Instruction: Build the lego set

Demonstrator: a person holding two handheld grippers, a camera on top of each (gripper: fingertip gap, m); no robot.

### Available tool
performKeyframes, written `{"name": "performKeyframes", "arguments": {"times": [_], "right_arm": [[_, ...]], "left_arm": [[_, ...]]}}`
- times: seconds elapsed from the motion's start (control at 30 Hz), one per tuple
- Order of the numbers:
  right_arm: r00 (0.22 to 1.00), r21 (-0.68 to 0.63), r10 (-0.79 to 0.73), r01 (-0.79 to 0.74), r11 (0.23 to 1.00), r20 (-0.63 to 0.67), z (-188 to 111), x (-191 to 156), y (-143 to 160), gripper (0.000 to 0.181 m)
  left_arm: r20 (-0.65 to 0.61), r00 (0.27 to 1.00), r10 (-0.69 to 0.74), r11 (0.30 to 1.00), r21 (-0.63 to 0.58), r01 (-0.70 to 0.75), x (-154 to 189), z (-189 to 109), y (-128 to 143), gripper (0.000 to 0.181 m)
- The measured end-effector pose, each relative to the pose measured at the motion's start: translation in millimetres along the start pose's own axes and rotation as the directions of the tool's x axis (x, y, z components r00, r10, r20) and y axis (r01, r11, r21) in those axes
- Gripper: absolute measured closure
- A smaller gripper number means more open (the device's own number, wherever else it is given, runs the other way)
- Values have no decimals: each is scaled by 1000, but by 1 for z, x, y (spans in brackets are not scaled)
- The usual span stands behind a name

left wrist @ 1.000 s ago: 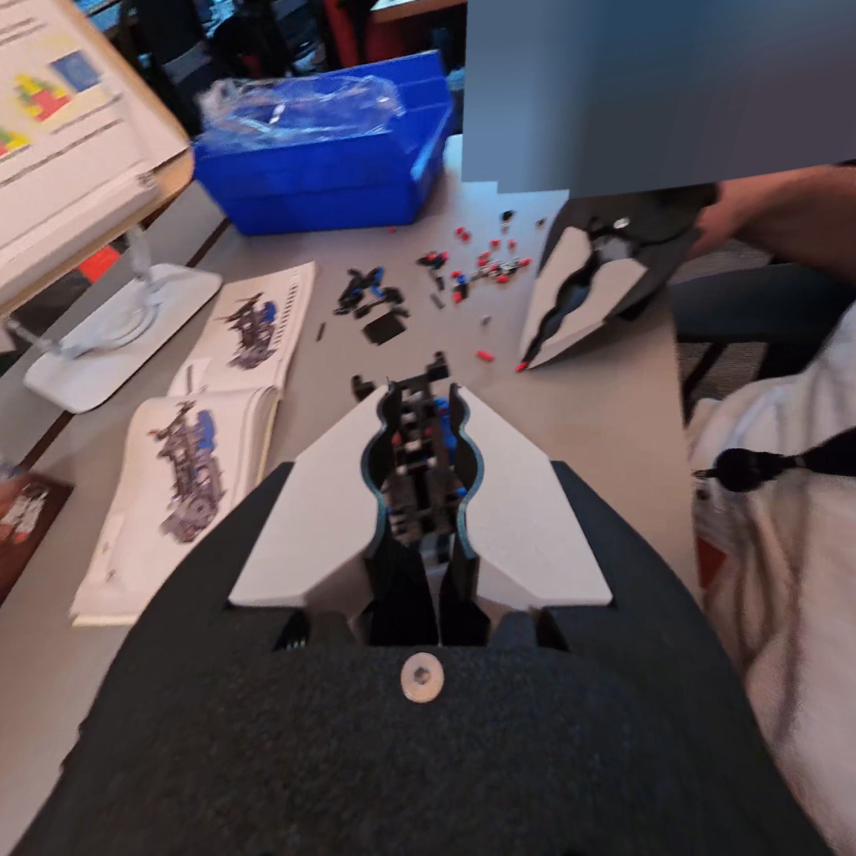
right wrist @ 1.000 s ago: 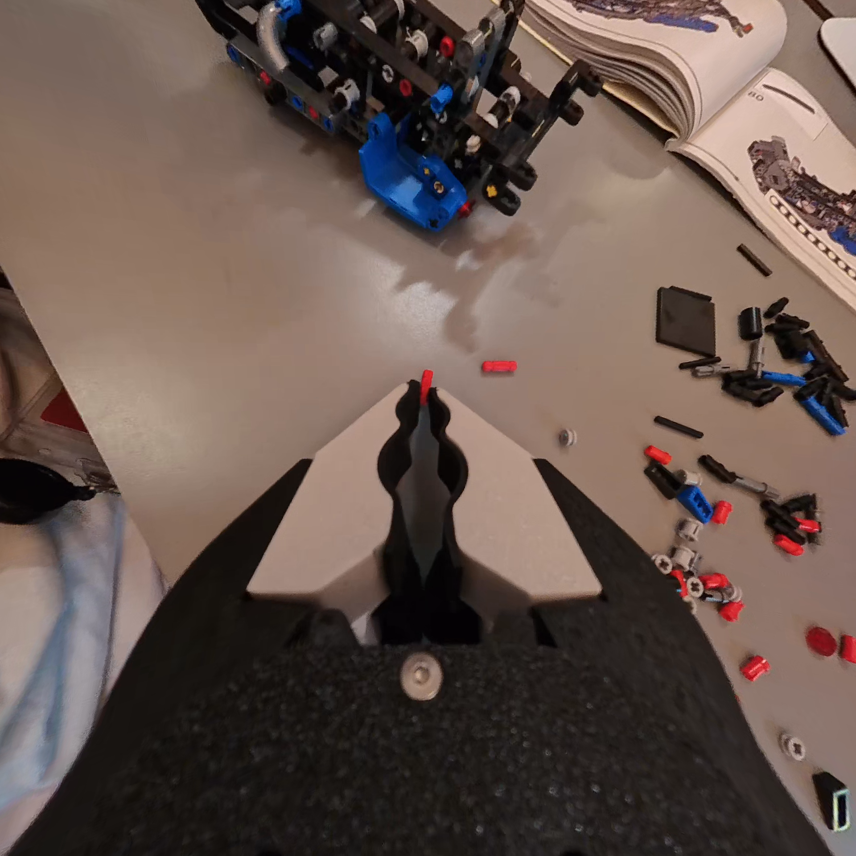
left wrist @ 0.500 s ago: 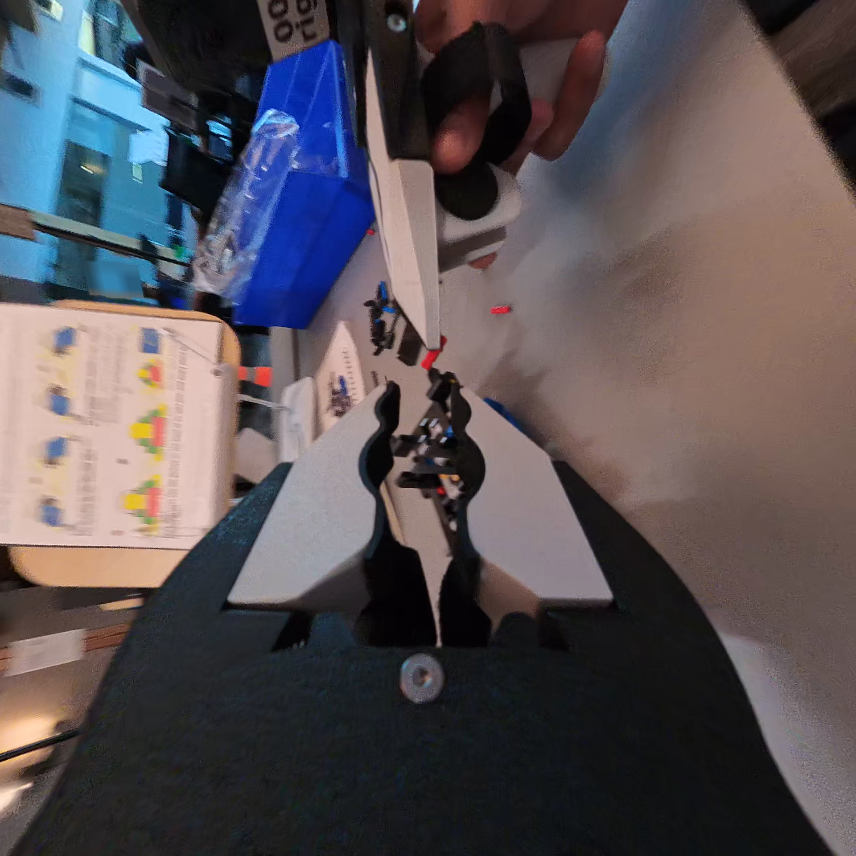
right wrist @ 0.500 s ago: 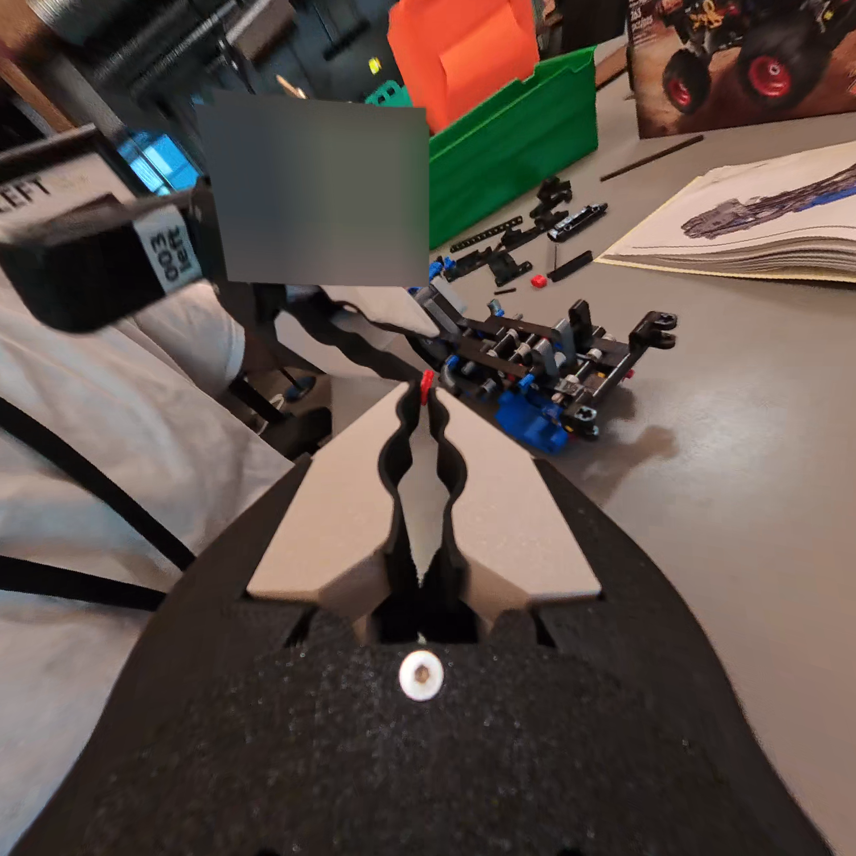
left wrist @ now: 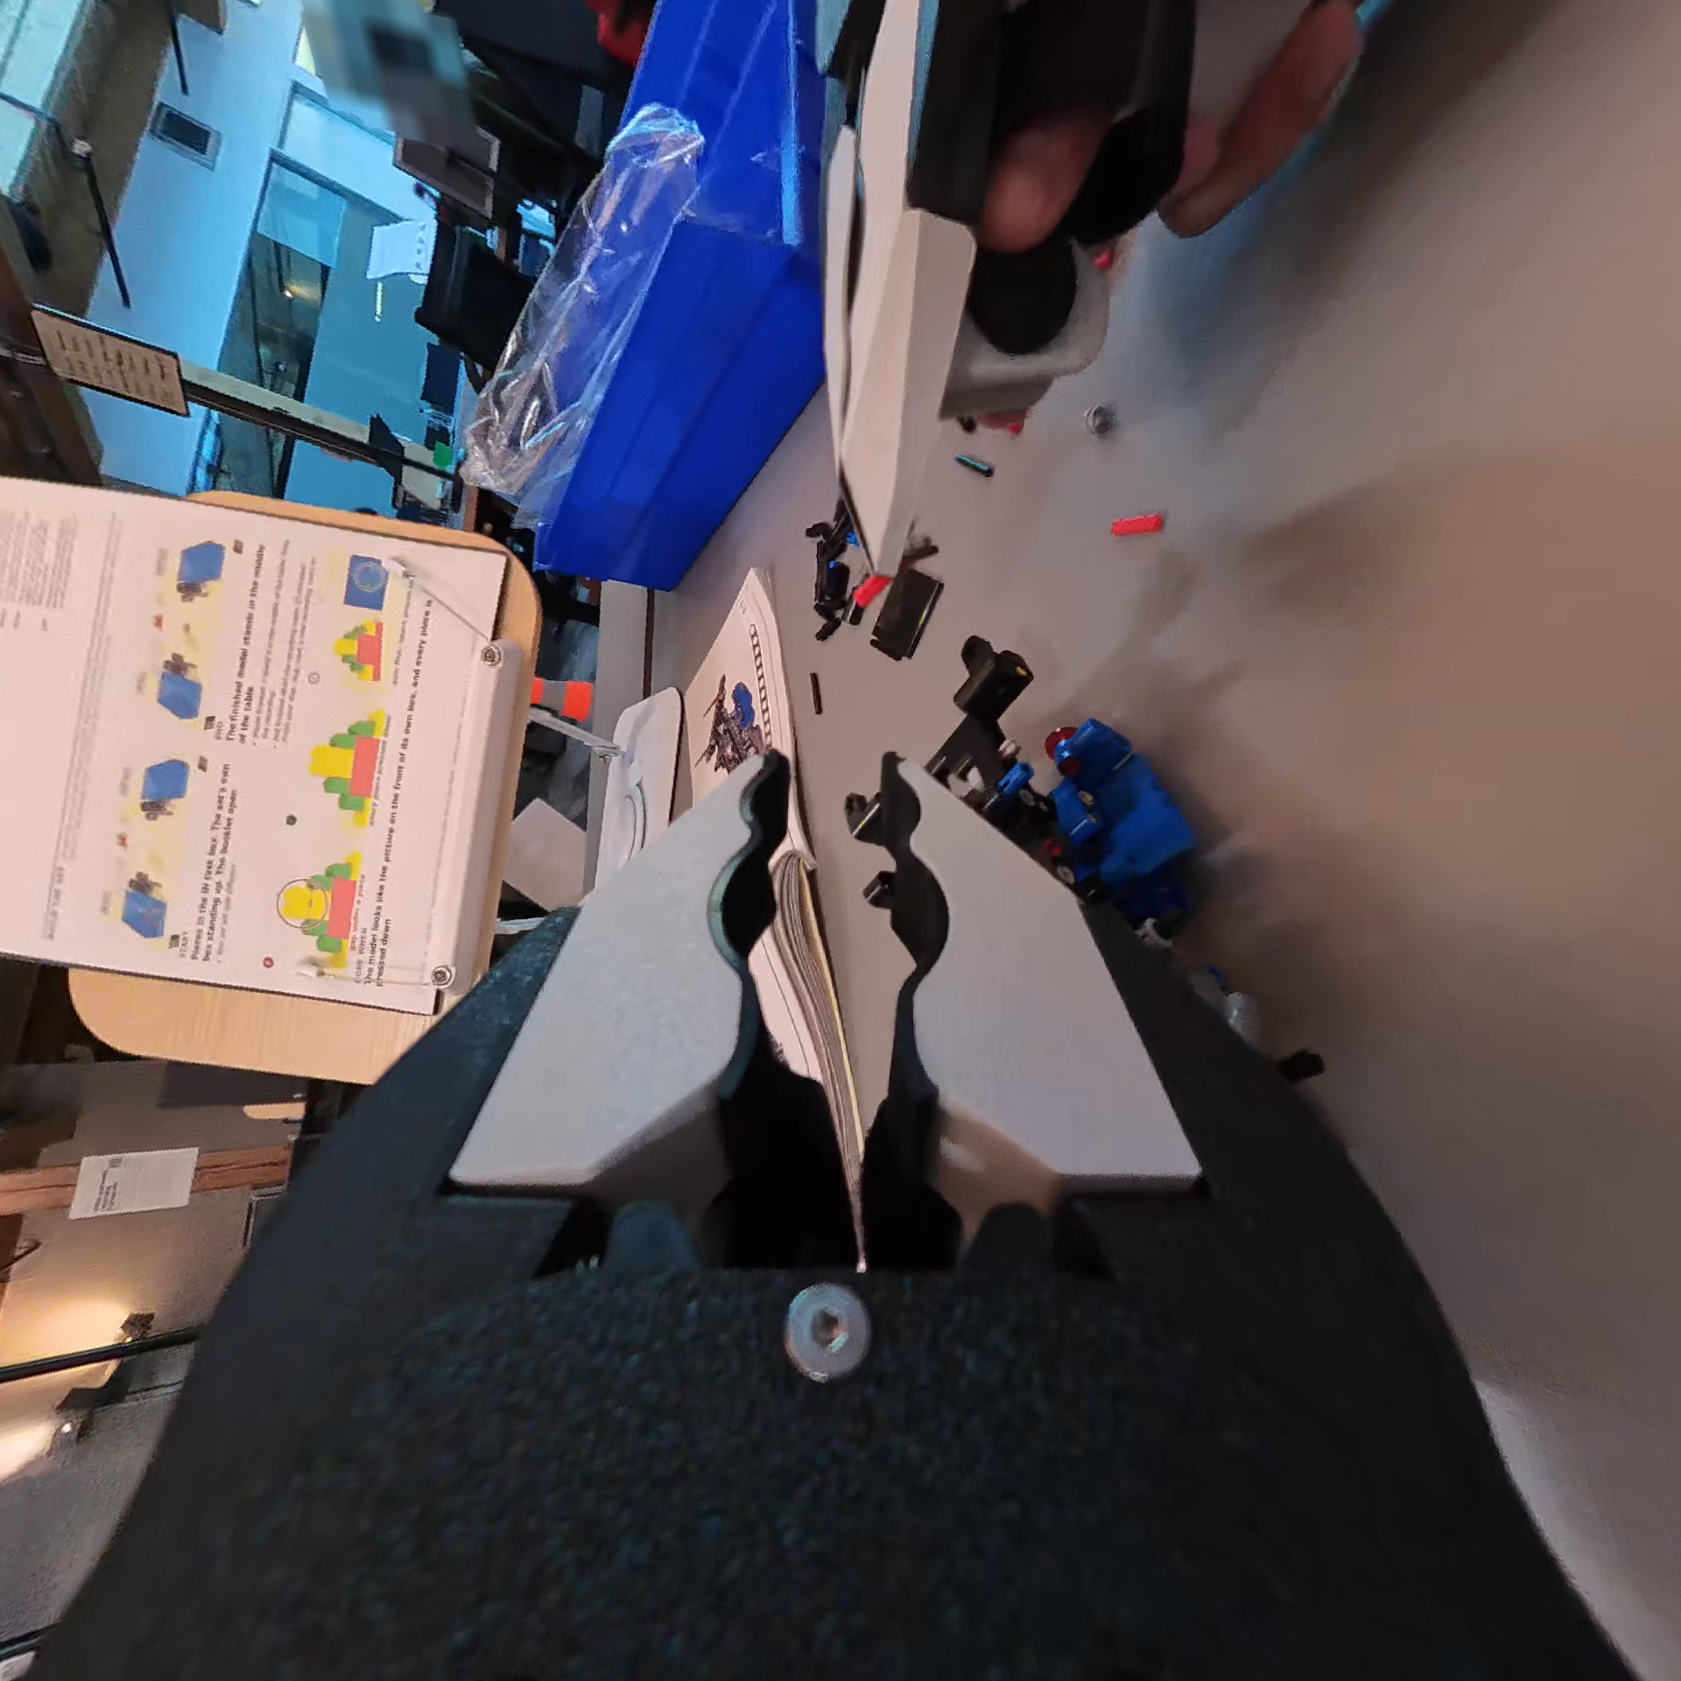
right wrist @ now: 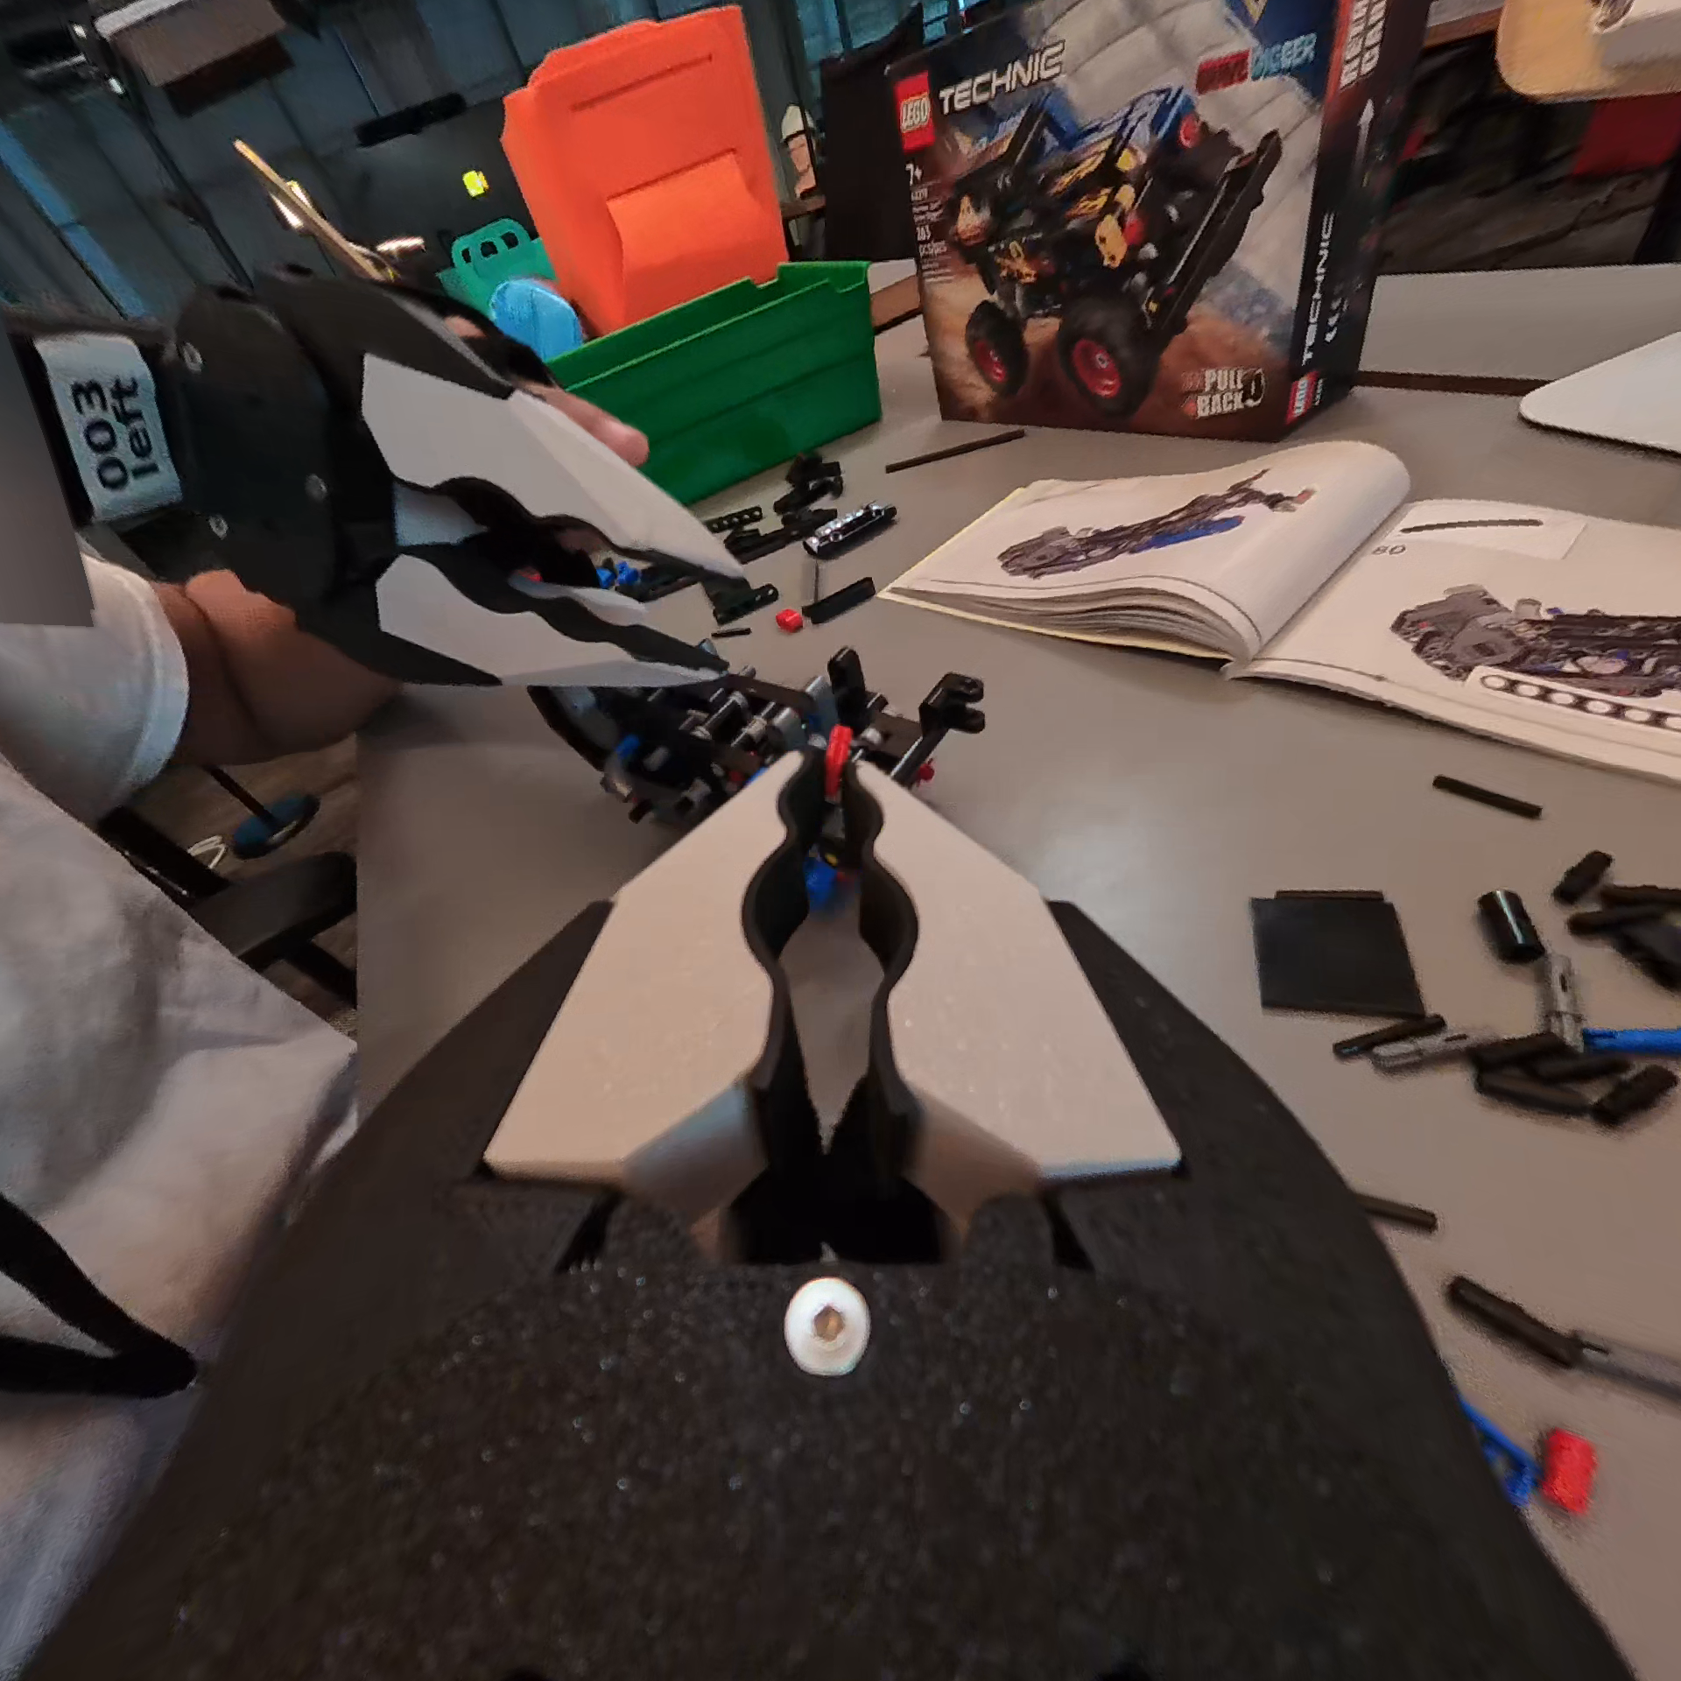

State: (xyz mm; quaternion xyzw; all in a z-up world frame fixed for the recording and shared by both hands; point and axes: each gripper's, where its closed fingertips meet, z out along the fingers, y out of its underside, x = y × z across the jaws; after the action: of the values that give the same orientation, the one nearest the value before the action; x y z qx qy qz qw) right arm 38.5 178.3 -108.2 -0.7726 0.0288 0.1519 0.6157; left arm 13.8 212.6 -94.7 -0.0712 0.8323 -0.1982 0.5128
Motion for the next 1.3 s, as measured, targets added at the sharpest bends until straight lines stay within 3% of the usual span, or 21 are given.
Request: {"name": "performKeyframes", "arguments": {"times": [0.27,0.5,0.7,0.97,1.13,1.3], "right_arm": [[998,27,-6,4,1000,66,14,-24,-4,179],[983,0,-181,181,983,-9,18,-30,1,179],[992,28,-120,120,992,26,14,-31,-2,179],[993,75,15,-24,997,120,10,-34,-10,179],[975,108,108,-130,986,192,4,-32,-19,179],[940,92,217,-248,964,262,2,-31,-18,179]], "left_arm": [[136,988,78,996,29,-83,-7,-9,-3,168],[146,989,-34,998,58,26,-15,-11,-1,168],[163,987,6,1000,24,-10,-13,-6,1,167],[210,948,240,971,-38,-238,-8,-2,-13,168],[113,977,178,984,-17,-178,-6,4,-16,162],[100,945,310,951,-26,-309,-4,13,-19,163]]}}
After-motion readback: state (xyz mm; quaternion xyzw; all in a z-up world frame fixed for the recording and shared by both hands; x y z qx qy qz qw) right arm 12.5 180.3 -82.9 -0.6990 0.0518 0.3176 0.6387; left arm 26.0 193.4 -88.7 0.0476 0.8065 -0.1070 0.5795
